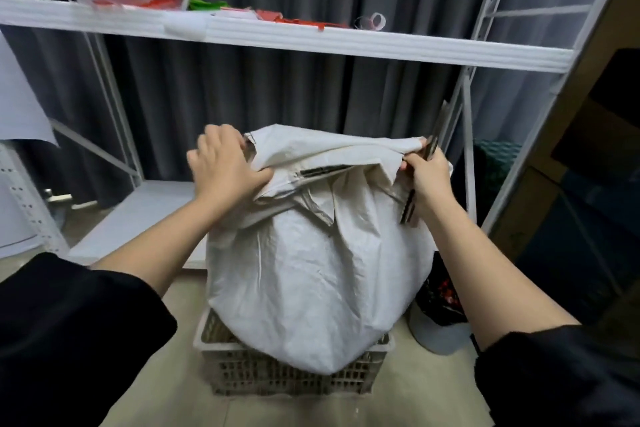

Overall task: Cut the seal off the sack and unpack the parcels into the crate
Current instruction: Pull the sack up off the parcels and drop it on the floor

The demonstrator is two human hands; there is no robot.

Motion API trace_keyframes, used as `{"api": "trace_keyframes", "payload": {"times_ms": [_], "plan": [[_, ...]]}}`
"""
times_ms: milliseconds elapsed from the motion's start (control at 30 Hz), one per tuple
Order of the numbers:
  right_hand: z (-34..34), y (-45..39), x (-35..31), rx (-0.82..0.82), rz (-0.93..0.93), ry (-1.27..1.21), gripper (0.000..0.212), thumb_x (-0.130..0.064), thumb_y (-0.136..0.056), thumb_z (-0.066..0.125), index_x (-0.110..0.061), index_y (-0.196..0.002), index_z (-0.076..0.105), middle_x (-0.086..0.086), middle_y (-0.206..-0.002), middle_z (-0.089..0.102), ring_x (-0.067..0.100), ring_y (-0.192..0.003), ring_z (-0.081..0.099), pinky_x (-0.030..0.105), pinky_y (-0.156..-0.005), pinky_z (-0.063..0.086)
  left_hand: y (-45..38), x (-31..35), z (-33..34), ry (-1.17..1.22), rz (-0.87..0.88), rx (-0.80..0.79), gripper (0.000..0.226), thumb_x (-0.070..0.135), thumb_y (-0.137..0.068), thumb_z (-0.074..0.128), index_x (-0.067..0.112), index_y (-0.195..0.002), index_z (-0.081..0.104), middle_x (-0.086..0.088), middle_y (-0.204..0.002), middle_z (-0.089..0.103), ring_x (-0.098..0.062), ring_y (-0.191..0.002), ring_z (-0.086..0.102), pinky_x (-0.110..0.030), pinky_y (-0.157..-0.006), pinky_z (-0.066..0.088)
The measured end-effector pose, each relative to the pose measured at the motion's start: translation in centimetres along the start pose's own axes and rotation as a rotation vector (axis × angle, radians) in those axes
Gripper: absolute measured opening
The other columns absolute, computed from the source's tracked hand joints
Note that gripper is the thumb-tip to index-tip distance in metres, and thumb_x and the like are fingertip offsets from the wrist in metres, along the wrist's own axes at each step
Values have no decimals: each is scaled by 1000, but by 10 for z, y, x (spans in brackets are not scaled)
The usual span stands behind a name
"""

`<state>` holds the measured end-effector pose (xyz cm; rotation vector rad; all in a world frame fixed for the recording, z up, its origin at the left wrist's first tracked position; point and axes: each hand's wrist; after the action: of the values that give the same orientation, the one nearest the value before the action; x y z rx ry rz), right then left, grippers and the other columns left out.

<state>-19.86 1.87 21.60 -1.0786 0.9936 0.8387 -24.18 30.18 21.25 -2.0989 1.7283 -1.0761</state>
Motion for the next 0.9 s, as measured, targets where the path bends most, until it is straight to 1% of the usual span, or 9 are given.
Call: {"api": "trace_keyframes", "payload": {"times_ms": [100,200,267,367,500,600,767,867,900], "plan": [[-2,13,12,-79,42,-60,30,6,-87,46,-19,-70,50,-10,-48,50,2,-43,44,15,-43,37,4,-7,4,-175,204,-110,122,63,-54,75,15,-149,14,-9,-147,26,-30,-136,27,-46,-111,21],[-6,22,15,-193,80,-133,22,7,-85,44,-12,-77,51,-7,-47,47,2,-37,35,16,-34,22,3,-12,13,-201,398,-260,133,60,-56,75,20,-152,-8,-8,-159,4,-30,-134,39,-45,-103,38],[-11,27,17,-323,88,-88,14,5,-80,46,-4,-87,54,-2,-49,47,5,-36,32,17,-36,18,12,-8,20,-269,437,-341,120,54,-62,72,25,-152,-3,-8,-157,11,-30,-111,58,-38,-84,45],[-18,41,10,-447,63,88,8,-4,-74,54,-2,-82,54,1,-50,43,9,-41,34,19,-39,23,27,-2,38,-250,337,-507,64,40,-75,64,27,-131,35,-4,-132,40,-33,-91,62,-37,-70,48],[-31,53,-8,-276,-214,306,19,-10,-77,57,-14,-94,63,0,-77,61,7,-67,57,19,-60,46,32,5,54,-241,292,-376,24,27,-85,54,20,-108,50,-4,-108,55,-32,-95,61,-36,-66,43],[-50,46,-5,-82,-369,654,38,-30,-77,67,-26,-113,56,-8,-115,55,-2,-101,53,16,-85,40,29,-2,57,-120,259,-213,11,19,-85,52,14,-94,51,-7,-96,55,-35,-81,60,-36,-59,41],[-54,49,29,-102,25,406,85,-31,-73,80,-18,-142,31,-10,-130,41,1,-115,41,22,-97,35,34,-8,58,-31,192,-94,10,16,-81,57,12,-83,48,-6,-83,52,-36,-70,55,-34,-55,33],[-36,61,50,-251,200,224,93,-42,-68,79,-13,-140,28,-12,-103,50,0,-87,50,13,-70,46,34,-2,58,-5,125,-93,10,11,-82,51,15,-78,42,-6,-80,50,-35,-71,53,-34,-56,33],[-32,66,59,-292,219,221,98,-44,-64,80,-13,-140,26,-8,-108,52,3,-90,52,12,-70,46,33,0,58,31,81,-88,9,9,-82,47,14,-77,42,-7,-80,52,-34,-72,53,-35,-57,34]]}}
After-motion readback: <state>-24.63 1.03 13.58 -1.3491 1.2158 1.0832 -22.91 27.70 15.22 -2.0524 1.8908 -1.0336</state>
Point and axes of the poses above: each hand's wrist, its own y-axis away from the middle knuckle, its own z-axis out of the palm, x = y × z
